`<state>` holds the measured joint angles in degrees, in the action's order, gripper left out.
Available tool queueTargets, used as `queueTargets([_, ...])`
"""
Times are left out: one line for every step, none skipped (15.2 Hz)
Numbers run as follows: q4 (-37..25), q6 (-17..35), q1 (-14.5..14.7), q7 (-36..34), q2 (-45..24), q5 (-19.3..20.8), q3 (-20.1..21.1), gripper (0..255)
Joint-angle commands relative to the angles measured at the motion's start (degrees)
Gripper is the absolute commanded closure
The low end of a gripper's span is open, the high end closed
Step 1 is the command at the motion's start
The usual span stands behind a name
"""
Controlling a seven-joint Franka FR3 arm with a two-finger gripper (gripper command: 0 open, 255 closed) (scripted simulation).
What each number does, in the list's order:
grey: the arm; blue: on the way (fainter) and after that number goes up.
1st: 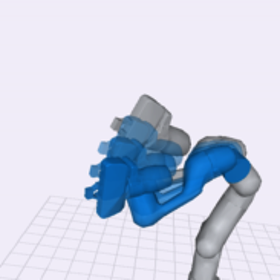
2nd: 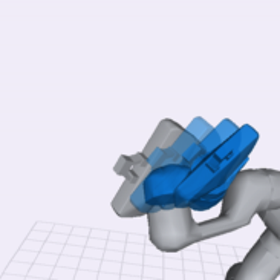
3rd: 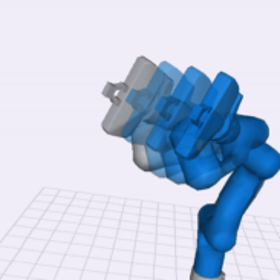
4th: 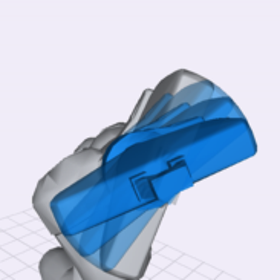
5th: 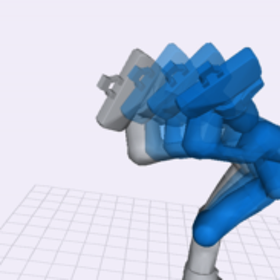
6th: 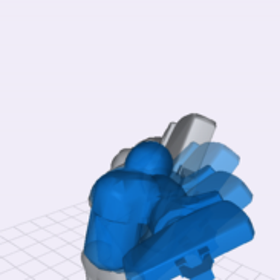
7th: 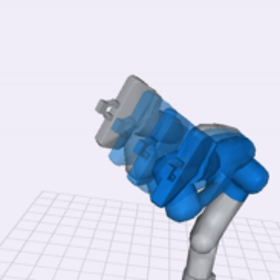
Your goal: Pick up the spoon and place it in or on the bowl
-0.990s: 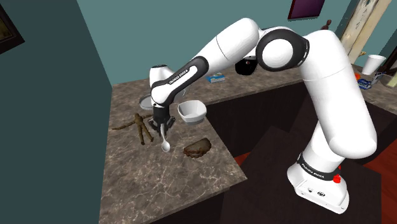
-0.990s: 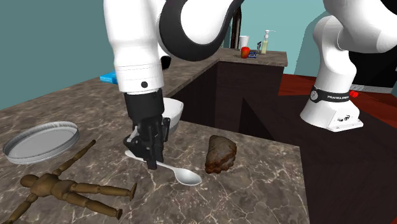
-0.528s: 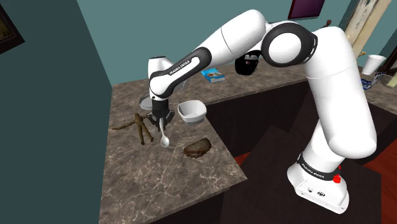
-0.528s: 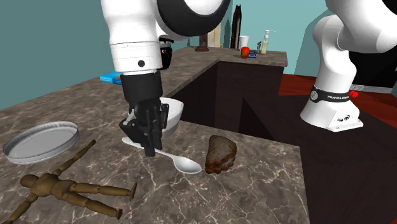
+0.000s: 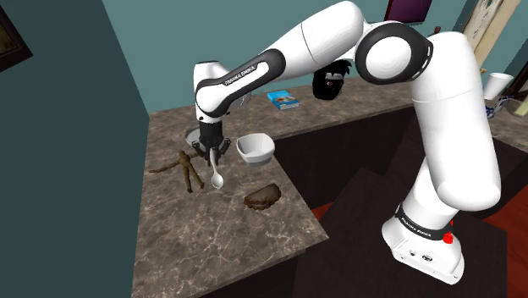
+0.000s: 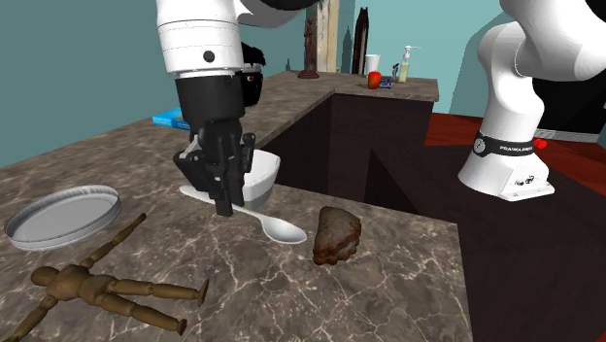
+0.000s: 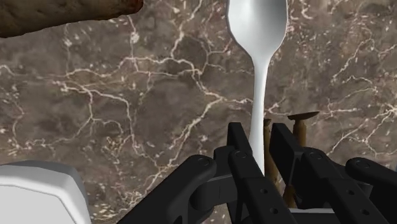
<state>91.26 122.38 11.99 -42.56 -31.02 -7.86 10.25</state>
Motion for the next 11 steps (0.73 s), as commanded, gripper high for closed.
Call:
queueTargets([-0.48,-1.26,0.00,-0.25,0.77,0.00,0.04,255])
queueTargets([-0.77,-1.86,-0.02,-0.34,1.10,0.00,0.06,255])
queueTargets([-0.89,-2.13,-0.03,-0.39,1.25,0.00,0.06,255])
queueTargets([-0.22,-2.21,-0.97,0.81,1.78,-0.23,-0.15,255])
queueTargets([0.39,-2.31,-1.92,2.00,2.27,-0.44,-0.37,255])
queueTargets([0.93,-2.44,-2.85,3.20,2.71,-0.64,-0.61,255])
queueTargets([1.38,-2.60,-3.77,4.39,3.11,-0.82,-0.86,255])
queueTargets([1.76,-2.79,-4.69,5.57,3.45,-0.99,-1.11,255])
queueTargets([2.06,-3.01,-5.60,6.76,3.75,-1.15,-1.38,255])
queueTargets([2.29,-3.26,-6.50,7.94,4.00,-1.29,-1.66,255])
queueTargets([2.44,-3.54,-7.38,9.11,4.21,-1.43,-1.95,255])
